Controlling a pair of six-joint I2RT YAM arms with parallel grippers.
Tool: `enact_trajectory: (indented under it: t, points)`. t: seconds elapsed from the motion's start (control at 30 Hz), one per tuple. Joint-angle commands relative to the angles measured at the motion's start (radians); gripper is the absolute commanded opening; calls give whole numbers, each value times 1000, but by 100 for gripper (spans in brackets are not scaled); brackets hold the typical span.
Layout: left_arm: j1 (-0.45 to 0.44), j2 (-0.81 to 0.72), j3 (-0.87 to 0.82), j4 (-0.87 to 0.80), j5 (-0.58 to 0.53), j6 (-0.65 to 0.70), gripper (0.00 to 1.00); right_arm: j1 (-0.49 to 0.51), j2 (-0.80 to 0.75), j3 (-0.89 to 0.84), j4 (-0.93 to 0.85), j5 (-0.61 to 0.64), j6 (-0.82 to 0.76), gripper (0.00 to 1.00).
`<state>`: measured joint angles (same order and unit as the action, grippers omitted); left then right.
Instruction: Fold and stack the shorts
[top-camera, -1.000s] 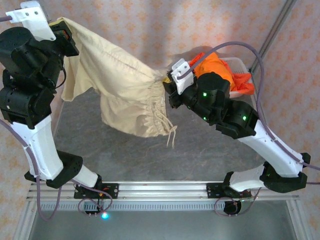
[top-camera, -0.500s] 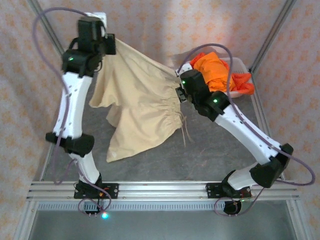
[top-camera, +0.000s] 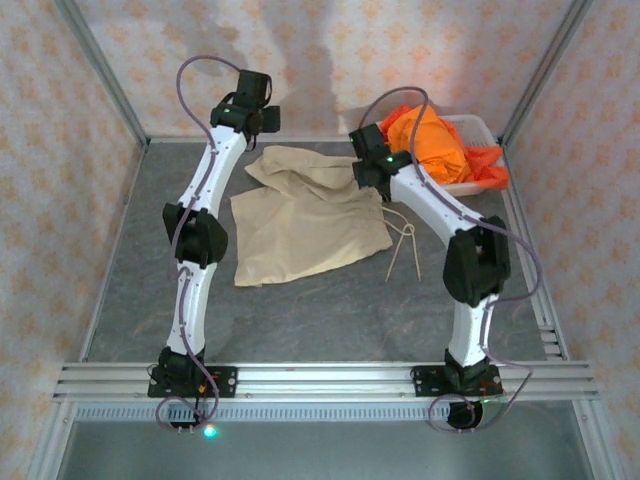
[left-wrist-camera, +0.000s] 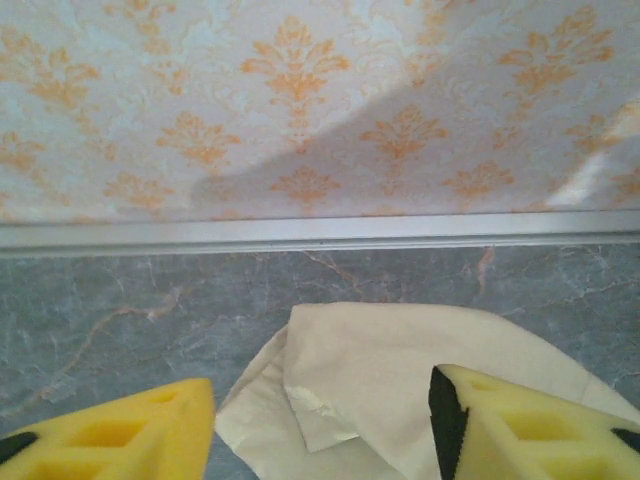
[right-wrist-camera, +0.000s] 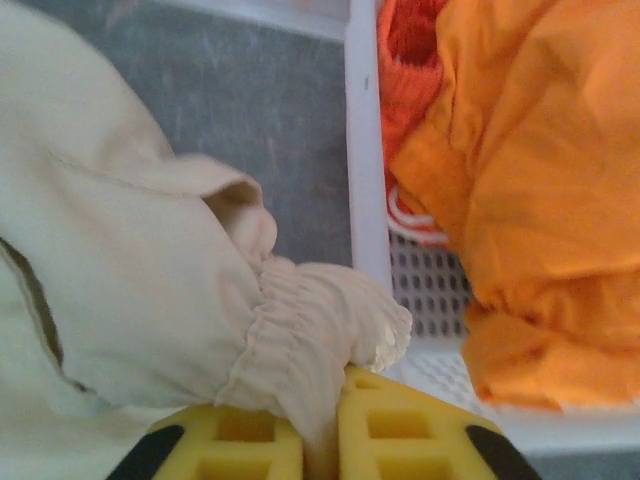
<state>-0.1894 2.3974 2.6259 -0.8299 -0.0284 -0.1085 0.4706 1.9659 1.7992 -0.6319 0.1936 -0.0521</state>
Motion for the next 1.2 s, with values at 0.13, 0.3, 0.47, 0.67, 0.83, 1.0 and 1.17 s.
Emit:
enact_trajectory:
  t: [0.13, 0.3, 0.47, 0.67, 0.83, 1.0, 1.17]
  points:
    - [3, -428, -397, 28, 85, -135, 82, -32, 48, 226, -115, -43, 87, 34]
    - [1, -750, -920, 189, 174, -259, 89, -39, 43, 292, -178, -115, 72, 54]
    - [-24, -948, -1264, 218, 155, -348, 92, -39, -210, 10, 63, -228, 28, 76]
    - [-53, -1093, -1554, 211, 113, -507, 96, -39, -438, -300, 157, -376, 4, 91]
    - [-82, -1200, -1738, 206, 76, -642, 97, -20, -575, -576, 216, -447, 61, 91]
    - [-138, -1230, -1856, 230, 81, -677, 92, 19, -641, -783, 238, -414, 71, 91]
    - [-163, -1137, -1888, 283, 76, -672, 85, 31, -644, -863, 262, -406, 114, 91]
